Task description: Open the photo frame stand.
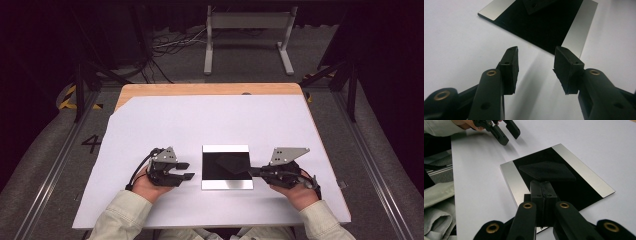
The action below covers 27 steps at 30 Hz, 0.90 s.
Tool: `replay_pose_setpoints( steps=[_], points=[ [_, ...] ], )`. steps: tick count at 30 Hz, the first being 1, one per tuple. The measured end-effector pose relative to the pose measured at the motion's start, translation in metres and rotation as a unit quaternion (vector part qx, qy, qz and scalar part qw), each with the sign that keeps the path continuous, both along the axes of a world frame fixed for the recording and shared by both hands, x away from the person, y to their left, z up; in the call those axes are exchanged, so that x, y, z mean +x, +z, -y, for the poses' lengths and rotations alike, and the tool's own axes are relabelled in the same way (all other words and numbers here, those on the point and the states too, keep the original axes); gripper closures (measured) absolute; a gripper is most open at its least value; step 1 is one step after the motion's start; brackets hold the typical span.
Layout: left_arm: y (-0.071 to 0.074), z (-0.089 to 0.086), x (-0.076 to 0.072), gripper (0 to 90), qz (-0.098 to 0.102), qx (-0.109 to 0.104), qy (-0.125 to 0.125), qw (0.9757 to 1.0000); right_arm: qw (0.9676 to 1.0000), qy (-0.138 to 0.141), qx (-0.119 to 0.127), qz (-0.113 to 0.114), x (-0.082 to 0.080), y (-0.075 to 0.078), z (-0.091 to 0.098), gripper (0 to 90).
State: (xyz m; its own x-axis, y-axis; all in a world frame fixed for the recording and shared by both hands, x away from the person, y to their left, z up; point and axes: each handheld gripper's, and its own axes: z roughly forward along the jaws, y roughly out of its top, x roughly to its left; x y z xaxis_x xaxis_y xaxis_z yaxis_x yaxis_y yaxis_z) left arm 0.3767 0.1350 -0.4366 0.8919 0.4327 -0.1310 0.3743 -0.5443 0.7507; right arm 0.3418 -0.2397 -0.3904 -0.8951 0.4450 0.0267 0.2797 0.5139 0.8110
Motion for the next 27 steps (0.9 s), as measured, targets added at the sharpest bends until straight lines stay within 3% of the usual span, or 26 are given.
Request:
replay_pose_setpoints(
  steps=[15, 20, 27],
  points=[
    [0.001, -0.002, 0.000, 54.9, -0.001, -0.003, 0.006, 1.0000, 0.9995, -0.001, -0.024, -0.018, 0.001, 0.003, 0.008, 90.0],
    [0.001, -0.002, 0.001, 54.8, -0.002, -0.003, 0.004, 1.0000, 0.9995, -0.009, -0.019, -0.021, 0.001, 0.007, 0.011, 87.1],
    [0.001, -0.003, 0.001, 54.0, 0.000, -0.004, 0.011, 0.9999, 0.9997, -0.023, -0.006, -0.008, 0.002, 0.017, 0.017, 85.5]
  ],
)
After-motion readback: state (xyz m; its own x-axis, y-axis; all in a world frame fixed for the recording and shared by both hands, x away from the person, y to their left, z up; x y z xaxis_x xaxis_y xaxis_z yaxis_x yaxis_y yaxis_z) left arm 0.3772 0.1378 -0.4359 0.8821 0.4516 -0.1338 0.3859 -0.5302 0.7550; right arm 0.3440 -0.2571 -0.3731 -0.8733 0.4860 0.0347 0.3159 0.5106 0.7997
